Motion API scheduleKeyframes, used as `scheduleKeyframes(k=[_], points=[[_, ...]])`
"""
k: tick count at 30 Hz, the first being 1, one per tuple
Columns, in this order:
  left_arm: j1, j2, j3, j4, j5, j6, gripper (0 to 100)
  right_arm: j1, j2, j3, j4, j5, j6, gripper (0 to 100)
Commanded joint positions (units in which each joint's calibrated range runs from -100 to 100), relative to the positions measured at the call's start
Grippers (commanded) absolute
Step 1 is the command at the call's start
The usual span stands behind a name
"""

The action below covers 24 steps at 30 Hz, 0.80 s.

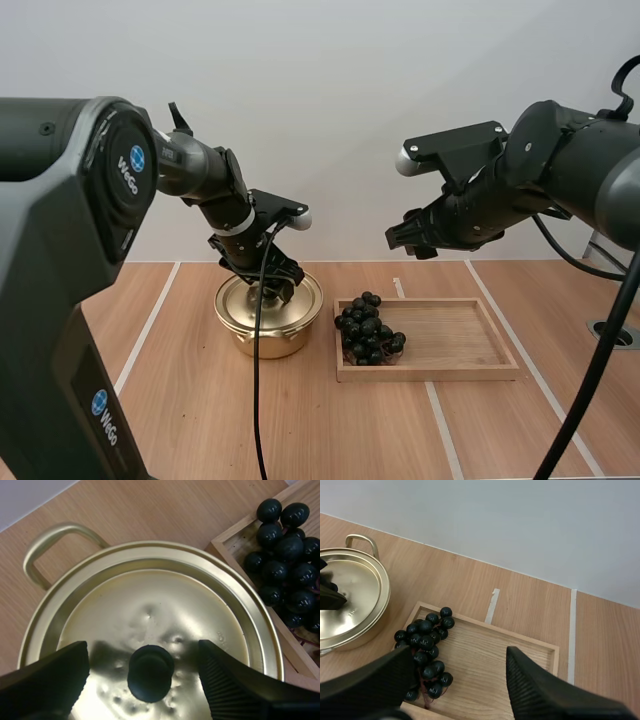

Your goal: Open the pot, put the grape inside, and close it

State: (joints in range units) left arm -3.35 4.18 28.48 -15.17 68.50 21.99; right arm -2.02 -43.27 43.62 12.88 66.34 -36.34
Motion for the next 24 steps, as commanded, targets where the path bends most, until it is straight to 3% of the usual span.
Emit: scheduleKeyframes(k=[1, 4, 6, 8, 12, 13, 24], points=[[-0.27, 0.35, -0.3, -0.8, -0.86, 0.9, 100, 0.06, -0.22, -0.38, 0.06, 0.26, -0.57, 90], [-0.27, 0.35, -0.3, -0.8, -0.86, 0.9, 94, 0.06, -0.22, -0.38, 0.06, 0.26, -0.57, 90], [-0.27, 0.35, -0.3, -0.8, -0.86, 0.9, 80, 0.06, -0.22, -0.38, 0.06, 0.26, -0.57, 89], [-0.27, 0.35, -0.3, -0.8, -0.86, 0.46, 59, 0.06, -0.22, -0.38, 0.06, 0.26, -0.57, 89], [-0.27, 0.23, -0.3, -0.57, -0.35, 0.02, 4, 0.06, -0.22, -0.38, 0.06, 0.26, -0.57, 89], [-0.27, 0.23, -0.3, -0.38, -0.05, 0.02, 0, 0.06, -0.22, -0.38, 0.06, 0.26, -0.57, 89], [-0.04, -7.38, -0.3, 0.34, 1.73, -0.22, 0, 0.06, 2.66, -0.38, 0.32, 6.56, -2.01, 89]])
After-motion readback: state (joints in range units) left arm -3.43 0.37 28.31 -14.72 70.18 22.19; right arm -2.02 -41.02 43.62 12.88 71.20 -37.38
